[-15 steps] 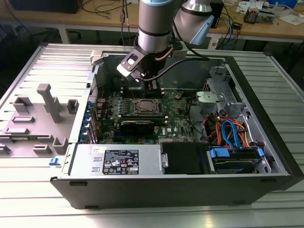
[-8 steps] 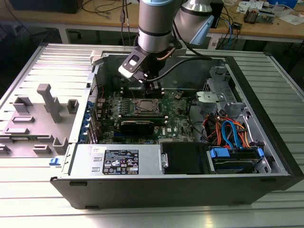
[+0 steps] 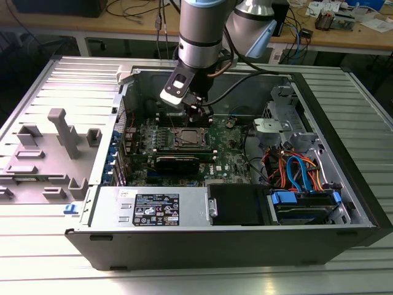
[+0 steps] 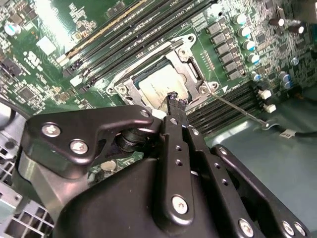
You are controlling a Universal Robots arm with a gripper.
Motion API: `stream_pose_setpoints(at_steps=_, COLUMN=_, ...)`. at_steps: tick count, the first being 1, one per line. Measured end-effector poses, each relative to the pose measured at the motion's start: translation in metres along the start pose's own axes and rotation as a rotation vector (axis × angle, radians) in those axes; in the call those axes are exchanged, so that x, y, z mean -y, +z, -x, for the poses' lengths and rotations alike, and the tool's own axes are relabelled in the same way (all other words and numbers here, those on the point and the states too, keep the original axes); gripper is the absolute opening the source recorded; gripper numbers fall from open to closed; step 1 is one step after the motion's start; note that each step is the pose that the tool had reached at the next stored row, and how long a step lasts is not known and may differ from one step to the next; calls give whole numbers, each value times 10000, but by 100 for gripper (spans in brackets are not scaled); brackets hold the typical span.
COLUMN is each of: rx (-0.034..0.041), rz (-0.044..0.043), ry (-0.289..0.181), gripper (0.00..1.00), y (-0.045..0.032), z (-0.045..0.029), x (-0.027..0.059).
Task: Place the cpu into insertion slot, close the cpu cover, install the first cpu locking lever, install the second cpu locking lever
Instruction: 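Install the first cpu locking lever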
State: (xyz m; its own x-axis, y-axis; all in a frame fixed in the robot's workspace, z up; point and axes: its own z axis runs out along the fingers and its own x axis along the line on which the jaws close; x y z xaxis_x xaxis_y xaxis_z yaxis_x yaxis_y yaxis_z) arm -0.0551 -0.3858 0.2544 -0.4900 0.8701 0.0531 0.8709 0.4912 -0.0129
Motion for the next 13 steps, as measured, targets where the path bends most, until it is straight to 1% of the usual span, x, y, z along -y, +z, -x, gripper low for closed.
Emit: stream_pose_setpoints(at_steps=13, rx=0, rz=-1, ry=-34, gripper=11, y=0, z=0, x=0)
